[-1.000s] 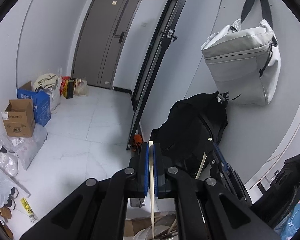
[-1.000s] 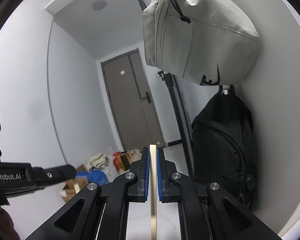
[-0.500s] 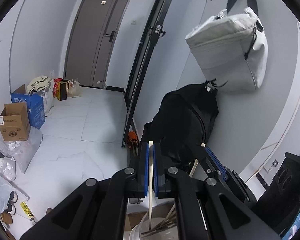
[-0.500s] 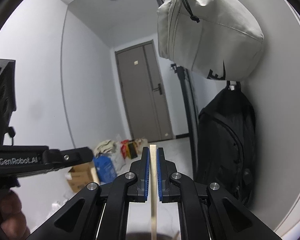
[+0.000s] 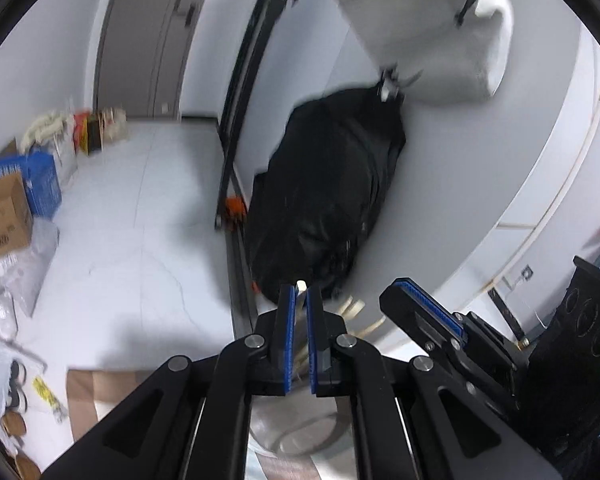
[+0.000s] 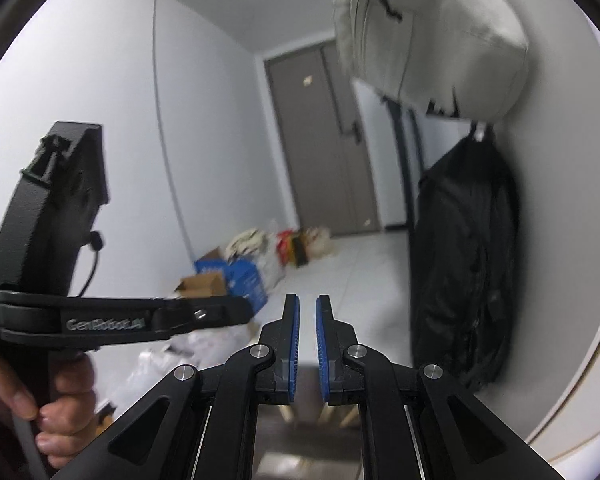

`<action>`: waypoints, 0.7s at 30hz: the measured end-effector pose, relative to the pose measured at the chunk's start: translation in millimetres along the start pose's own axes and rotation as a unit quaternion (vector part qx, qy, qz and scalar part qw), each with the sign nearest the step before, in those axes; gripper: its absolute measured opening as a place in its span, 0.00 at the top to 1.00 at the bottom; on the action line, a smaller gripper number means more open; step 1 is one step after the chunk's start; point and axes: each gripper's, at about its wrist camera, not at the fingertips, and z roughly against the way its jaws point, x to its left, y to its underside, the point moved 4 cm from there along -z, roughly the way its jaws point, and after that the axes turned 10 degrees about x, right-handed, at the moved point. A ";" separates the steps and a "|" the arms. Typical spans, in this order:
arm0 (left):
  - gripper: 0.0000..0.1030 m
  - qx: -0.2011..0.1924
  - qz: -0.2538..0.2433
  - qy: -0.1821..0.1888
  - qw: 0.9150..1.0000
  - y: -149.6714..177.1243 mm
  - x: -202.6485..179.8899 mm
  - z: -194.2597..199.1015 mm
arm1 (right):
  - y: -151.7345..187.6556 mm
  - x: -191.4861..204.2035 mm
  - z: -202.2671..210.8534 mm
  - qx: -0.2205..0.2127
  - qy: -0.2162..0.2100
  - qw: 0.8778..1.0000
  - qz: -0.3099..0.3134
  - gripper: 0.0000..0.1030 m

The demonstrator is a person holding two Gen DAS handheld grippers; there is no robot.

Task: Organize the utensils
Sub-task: 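Lower both chopsticks into the holder and open both grippers, then withdraw both grippers from the holder and move back to the pile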

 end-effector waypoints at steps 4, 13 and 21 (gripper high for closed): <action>0.86 0.034 0.041 0.004 0.999 4.0 10.3 -4.8 | 11.4 -9.8 8.9 0.027 -0.011 0.999 -0.020 0.63; 0.40 -0.042 0.043 -0.054 0.997 28.9 -4.6 54.8 | 22.5 -13.5 64.5 0.006 -0.005 1.000 -0.024 0.25; 0.27 -0.060 0.029 -0.109 0.992 58.7 -22.6 67.8 | 32.7 5.8 96.6 -0.006 -0.008 1.000 -0.005 0.09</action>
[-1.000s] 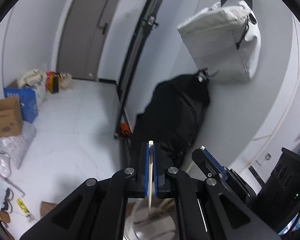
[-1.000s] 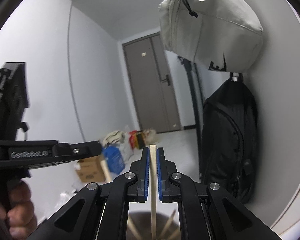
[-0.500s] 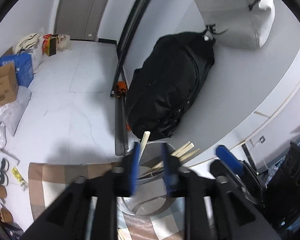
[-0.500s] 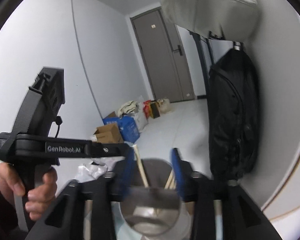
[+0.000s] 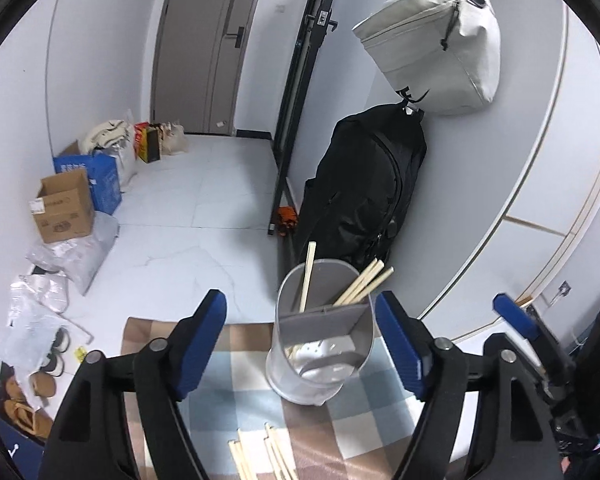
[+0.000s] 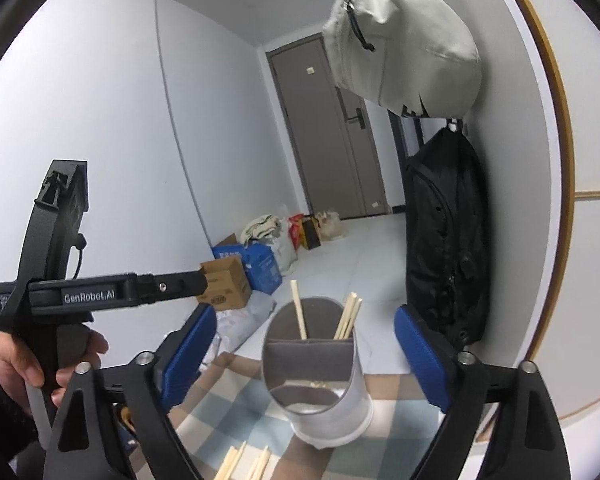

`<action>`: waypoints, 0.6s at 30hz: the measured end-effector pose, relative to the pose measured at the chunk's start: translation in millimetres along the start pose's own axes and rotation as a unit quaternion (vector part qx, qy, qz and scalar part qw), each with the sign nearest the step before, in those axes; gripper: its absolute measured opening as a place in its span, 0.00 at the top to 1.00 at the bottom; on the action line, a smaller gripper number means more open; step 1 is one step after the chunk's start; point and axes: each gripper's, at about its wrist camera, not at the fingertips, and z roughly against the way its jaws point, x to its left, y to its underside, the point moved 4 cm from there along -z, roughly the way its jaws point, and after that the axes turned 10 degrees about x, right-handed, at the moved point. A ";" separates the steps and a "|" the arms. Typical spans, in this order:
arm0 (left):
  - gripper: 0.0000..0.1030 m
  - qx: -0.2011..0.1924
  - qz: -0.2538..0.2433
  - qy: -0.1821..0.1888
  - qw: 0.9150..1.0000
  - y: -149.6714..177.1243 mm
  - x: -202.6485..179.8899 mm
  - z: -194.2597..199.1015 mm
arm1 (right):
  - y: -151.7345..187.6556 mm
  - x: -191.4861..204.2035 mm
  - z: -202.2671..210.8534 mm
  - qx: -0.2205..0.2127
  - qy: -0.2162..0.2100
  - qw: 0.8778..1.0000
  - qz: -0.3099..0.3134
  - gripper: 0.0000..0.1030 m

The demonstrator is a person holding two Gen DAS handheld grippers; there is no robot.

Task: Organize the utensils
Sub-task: 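Withdraw both grippers from the holder and move back to the pile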

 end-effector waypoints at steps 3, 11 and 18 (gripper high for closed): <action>0.25 -0.008 -0.004 -0.021 1.000 10.0 -1.2 7.6 | 3.8 7.6 9.0 -0.001 0.001 1.000 0.010 0.02; 0.18 -0.045 0.003 -0.073 0.996 32.6 2.1 23.6 | 18.7 22.4 20.4 0.010 -0.003 1.000 0.017 0.00; 0.04 -0.079 0.008 -0.095 0.992 57.0 7.9 34.3 | 39.7 36.2 19.6 0.030 0.000 0.999 0.029 0.00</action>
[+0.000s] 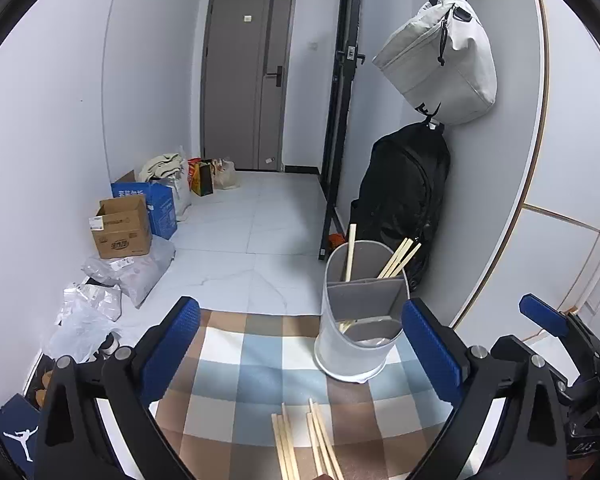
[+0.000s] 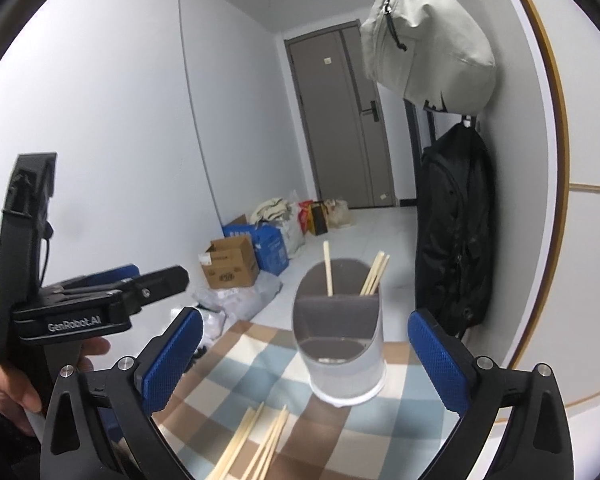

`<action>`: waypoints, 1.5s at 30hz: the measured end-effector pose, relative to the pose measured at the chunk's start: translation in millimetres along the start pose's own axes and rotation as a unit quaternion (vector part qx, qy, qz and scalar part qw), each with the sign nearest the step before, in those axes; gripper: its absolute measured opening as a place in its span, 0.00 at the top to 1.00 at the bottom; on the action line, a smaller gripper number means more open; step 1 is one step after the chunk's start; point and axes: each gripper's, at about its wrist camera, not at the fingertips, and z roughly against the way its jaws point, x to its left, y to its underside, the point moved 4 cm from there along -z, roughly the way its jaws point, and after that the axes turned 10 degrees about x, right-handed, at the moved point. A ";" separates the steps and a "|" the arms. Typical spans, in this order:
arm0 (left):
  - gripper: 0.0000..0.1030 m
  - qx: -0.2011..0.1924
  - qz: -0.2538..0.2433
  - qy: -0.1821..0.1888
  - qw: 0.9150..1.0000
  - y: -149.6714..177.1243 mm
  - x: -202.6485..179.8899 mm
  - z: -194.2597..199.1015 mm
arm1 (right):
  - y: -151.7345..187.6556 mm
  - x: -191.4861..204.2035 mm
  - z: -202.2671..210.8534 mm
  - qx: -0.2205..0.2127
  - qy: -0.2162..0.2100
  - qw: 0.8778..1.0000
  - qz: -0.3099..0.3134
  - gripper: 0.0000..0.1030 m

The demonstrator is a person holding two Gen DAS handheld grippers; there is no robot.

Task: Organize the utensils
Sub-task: 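Withdraw both grippers from the holder and move back to the pile, then close the right gripper on a wooden chopstick and lift it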

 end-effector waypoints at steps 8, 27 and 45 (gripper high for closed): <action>0.04 0.022 0.031 -0.007 0.999 32.3 27.3 -16.2 | 26.9 12.7 -19.8 0.044 0.008 0.999 0.013 0.00; 0.04 0.096 0.117 -0.036 0.988 66.8 107.4 -48.9 | 104.7 39.9 -141.9 0.279 0.019 0.959 0.037 0.42; 0.04 0.088 0.069 -0.064 0.992 65.6 112.0 -44.1 | 123.1 35.0 -200.2 0.340 0.087 0.933 0.079 0.65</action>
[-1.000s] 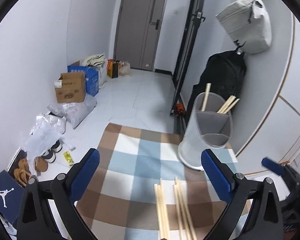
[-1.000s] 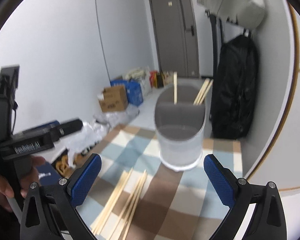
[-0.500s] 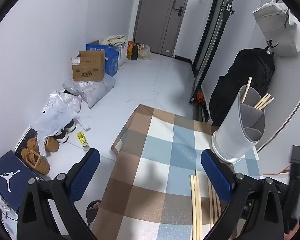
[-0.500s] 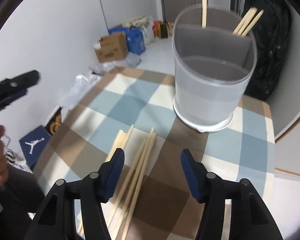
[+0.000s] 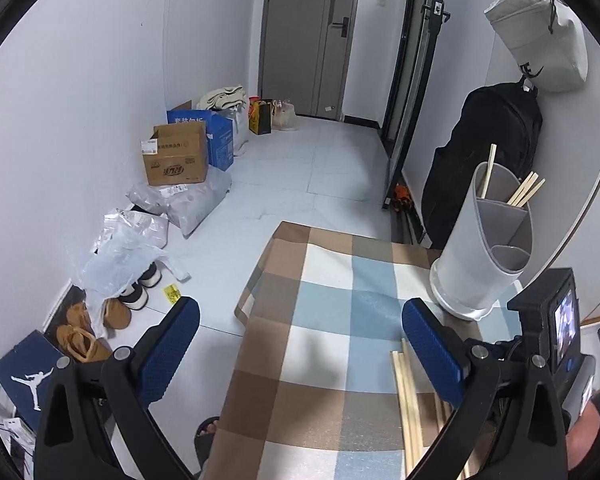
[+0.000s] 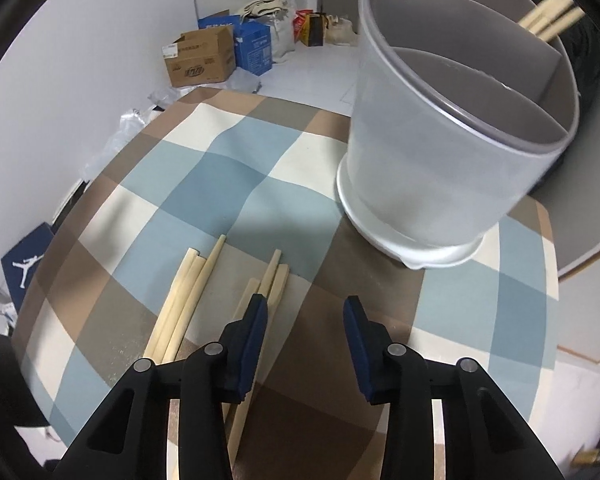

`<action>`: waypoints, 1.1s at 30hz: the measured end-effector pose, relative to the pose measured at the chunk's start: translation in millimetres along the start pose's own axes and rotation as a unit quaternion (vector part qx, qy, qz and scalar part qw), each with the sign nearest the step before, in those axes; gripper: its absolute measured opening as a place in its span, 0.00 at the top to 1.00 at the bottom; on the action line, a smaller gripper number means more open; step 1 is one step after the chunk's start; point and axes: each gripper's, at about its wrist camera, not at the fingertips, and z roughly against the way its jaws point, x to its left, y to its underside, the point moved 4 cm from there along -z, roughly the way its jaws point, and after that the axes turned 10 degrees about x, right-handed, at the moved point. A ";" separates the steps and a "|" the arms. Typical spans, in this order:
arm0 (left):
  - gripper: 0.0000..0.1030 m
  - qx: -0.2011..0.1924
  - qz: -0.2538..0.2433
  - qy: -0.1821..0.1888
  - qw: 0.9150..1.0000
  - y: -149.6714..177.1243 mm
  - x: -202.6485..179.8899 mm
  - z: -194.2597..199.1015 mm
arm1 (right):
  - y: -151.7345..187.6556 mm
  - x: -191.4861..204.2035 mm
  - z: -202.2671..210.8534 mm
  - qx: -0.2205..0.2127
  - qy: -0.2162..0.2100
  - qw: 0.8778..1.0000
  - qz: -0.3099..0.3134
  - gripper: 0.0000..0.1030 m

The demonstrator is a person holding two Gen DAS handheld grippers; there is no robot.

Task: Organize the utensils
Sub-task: 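Close the right gripper on a wooden chopstick and lift it, then lower the left gripper to the pile, close on a chopstick, lift it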

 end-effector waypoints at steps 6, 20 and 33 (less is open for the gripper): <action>0.04 0.013 0.012 0.001 1.000 0.7 7.7 -6.7 | -8.8 -1.3 -5.2 0.007 0.001 1.000 -0.011 0.74; 0.04 0.038 0.038 0.015 0.998 4.0 12.3 -16.0 | -20.8 -2.3 -9.6 0.027 -0.011 0.999 -0.020 0.81; 0.04 0.051 0.035 0.018 0.998 6.6 7.5 -22.2 | -17.4 -8.4 37.2 -0.046 -0.023 0.998 -0.027 0.95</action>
